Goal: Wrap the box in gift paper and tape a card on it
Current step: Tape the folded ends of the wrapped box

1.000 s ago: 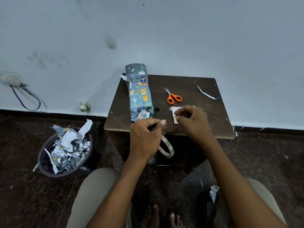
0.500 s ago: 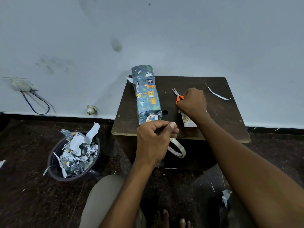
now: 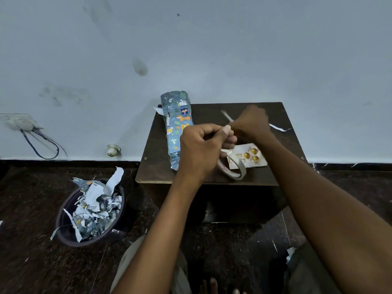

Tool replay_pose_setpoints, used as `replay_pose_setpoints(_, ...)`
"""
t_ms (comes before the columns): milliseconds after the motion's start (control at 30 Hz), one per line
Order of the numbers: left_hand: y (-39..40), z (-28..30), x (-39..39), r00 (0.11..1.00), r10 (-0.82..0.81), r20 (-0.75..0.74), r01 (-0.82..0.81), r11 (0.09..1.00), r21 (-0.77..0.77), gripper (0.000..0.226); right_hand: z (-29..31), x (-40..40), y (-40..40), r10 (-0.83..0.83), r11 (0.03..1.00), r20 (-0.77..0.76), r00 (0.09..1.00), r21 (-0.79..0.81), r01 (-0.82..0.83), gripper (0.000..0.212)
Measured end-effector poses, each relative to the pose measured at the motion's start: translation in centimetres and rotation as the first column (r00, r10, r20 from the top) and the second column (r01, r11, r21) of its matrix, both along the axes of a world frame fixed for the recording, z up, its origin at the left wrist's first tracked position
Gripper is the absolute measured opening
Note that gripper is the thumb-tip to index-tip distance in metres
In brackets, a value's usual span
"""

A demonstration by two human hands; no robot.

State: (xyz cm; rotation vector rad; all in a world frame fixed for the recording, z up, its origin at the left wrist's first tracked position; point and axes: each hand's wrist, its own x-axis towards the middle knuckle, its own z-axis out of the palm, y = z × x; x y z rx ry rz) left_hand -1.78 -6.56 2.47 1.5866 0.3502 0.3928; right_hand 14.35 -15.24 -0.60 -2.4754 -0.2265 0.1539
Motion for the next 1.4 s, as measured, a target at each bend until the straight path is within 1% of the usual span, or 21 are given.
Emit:
replay_pose_setpoints(67,-0.3,0.8,1.2,1.000,-0.007,0.011,0.007,1.000,-0.004,0.021,1.1,0.3,-1.9,-0.093,0.987,-0.026,0.995,0.128,0.095,0.021)
replay_pose_setpoints(100,-0.7,1.3,1.9,1.000,-0.015,0.021,0.015,1.000,-0.008,0.021,1.7,0.4,-3.2,-0.147,0.966,-0.046,0.988,0.209,0.154,0.022)
replay_pose_setpoints(167,-1.2,2.0,3.2,0.999,-0.018,0.037,0.018,1.000,-0.007,0.021,2.9,0.3,-5.4,-0.221,0.892,-0.115,0.968,0.378,0.248,0.020)
replay_pose_setpoints(233,-1.6,2.2,4.0,0.999,-0.008,0.047,0.008,1.000,-0.003,0.021,3.5,-0.2,-6.7,-0.203,0.779,-0.208,0.957,0.557,0.286,0.006)
replay_pose_setpoints(300,-1.9,1.6,4.4,0.999,-0.004,0.050,0.005,1.000,-0.025,0.020,3.8,-1.0,-7.5,-0.140,0.640,-0.258,0.956,0.713,0.286,0.006)
replay_pose_setpoints(367,-2.3,0.4,4.2,0.999,-0.005,0.054,0.008,0.998,-0.061,0.020,3.5,-2.1,-7.5,-0.068,0.532,-0.279,0.958,0.802,0.272,0.007)
replay_pose_setpoints(433,-2.6,-0.9,3.7,0.999,-0.001,0.043,0.005,0.996,-0.093,0.020,2.2,-3.6,-7.0,-0.042,0.496,-0.290,0.956,0.825,0.272,0.009)
replay_pose_setpoints(500,-2.8,-2.0,2.8,1.000,0.011,0.022,-0.008,0.988,-0.156,0.020,0.0,-4.9,-6.1,-0.093,0.504,-0.291,0.952,0.811,0.297,0.011)
replay_pose_setpoints(567,-2.6,-2.8,1.8,0.999,0.037,0.001,-0.036,0.969,-0.244,0.020,-2.4,-6.0,-5.1,-0.155,0.531,-0.229,0.961,0.801,0.277,0.010)
replay_pose_setpoints(600,-2.3,-3.1,1.2,0.998,0.054,-0.017,-0.056,0.961,-0.271,0.021,-3.3,-6.5,-4.6,-0.177,0.589,-0.151,0.972,0.776,0.228,0.010)
replay_pose_setpoints(667,-1.8,-3.9,-0.1,0.995,0.089,-0.052,-0.100,0.950,-0.297,0.022,-4.4,-7.1,-4.1,-0.176,0.762,0.078,0.981,0.641,0.085,0.015)
replay_pose_setpoints(700,-1.7,-4.3,-0.8,0.992,0.110,-0.061,-0.124,0.943,-0.309,0.022,-4.7,-7.3,-3.9,-0.148,0.822,0.169,0.974,0.569,0.026,0.017)
replay_pose_setpoints(733,-1.6,-4.7,-1.5,0.989,0.134,-0.067,-0.148,0.934,-0.324,0.021,-5.0,-7.6,-3.7,-0.117,0.855,0.230,0.966,0.518,-0.020,0.018)
replay_pose_setpoints(800,-1.4,-5.4,-2.7,0.979,0.188,-0.076,-0.203,0.915,-0.350,0.020,-5.4,-7.9,-3.2,-0.076,0.877,0.287,0.955,0.475,-0.073,0.020)
replay_pose_setpoints(900,-1.5,-6.7,-4.0,0.963,0.253,-0.090,-0.268,0.882,-0.386,0.020,-5.9,-7.9,-2.7,-0.055,0.909,0.361,0.931,0.404,-0.102,0.018)
replay_pose_setpoints(1000,-2.0,-8.0,-5.0,0.937,0.335,-0.095,-0.342,0.833,-0.435,0.020,-6.4,-8.3,-2.4,-0.047,0.922,0.430,0.902,0.365,-0.126,0.023)
replay_pose_setpoints(1067,-2.5,-8.6,-5.4,0.916,0.392,-0.088,-0.385,0.793,-0.472,0.020,-6.6,-8.7,-2.4,-0.032,0.930,0.462,0.886,0.338,-0.143,0.021)
replay_pose_setpoints(1233,-2.9,-9.2,-6.6,0.850,0.519,-0.087,-0.476,0.689,-0.547,0.019,-6.9,-8.6,-2.2,-0.026,0.955,0.472,0.881,0.272,-0.118,0.017)
replay_pose_setpoints(1333,-3.3,-9.6,-7.7,0.832,0.543,-0.111,-0.502,0.654,-0.566,0.019,-6.7,-8.8,-1.7,-0.013,0.978,0.472,0.881,0.188,-0.087,0.018)
replay_pose_setpoints(1400,-3.8,-10.0,-8.2,0.834,0.535,-0.136,-0.505,0.640,-0.579,0.021,-6.6,-8.9,-1.6,-0.006,0.984,0.470,0.883,0.162,-0.080,0.019)
